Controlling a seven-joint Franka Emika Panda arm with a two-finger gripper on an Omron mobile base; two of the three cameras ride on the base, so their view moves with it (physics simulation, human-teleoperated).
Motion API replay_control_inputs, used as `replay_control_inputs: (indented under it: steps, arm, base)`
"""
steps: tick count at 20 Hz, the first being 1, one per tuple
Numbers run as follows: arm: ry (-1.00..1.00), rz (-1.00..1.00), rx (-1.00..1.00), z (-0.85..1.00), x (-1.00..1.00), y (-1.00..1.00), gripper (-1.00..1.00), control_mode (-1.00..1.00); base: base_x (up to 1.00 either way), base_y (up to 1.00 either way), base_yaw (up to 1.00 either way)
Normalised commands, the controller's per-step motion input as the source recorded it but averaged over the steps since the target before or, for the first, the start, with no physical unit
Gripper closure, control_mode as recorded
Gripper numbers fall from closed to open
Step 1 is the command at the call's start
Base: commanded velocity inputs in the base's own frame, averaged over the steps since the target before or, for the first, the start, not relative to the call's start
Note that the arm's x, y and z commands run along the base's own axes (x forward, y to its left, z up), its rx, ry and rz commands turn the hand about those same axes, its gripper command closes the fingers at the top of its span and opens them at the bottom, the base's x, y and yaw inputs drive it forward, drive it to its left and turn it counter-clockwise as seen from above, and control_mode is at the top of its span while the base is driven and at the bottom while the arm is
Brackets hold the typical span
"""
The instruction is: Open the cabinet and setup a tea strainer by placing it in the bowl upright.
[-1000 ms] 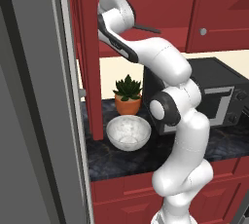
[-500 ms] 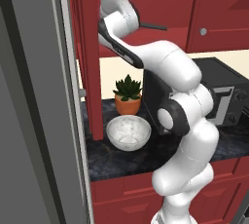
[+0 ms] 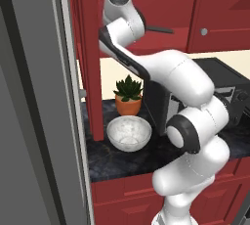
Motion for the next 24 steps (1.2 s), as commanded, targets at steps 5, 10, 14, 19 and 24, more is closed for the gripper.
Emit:
replay_control_inputs:
  steps: [5, 10, 14, 19, 24]
  arm:
    - [0.0, 0.0, 0.0, 0.0, -0.46, -0.21, 1.0, -1.0]
    - [0.0, 0.0, 0.0, 0.02, -0.59, -0.12, 1.0, -1.0]
    - [0.0, 0.0, 0.0, 0.06, -0.77, -0.01, 1.0, -1.0]
    - [0.0, 0.0, 0.0, 0.13, -0.95, 0.0, 1.0, -1.0]
    - [0.0, 0.0, 0.0, 0.11, -0.9, -0.07, 1.0, -1.0]
  base:
    - [0.0, 0.0, 0.0]
    - [0.0, 0.0, 0.0]
    - [0.0, 0.0, 0.0]
    - [0.0, 0.0, 0.0]
    - [0.0, 0.0, 0.0]
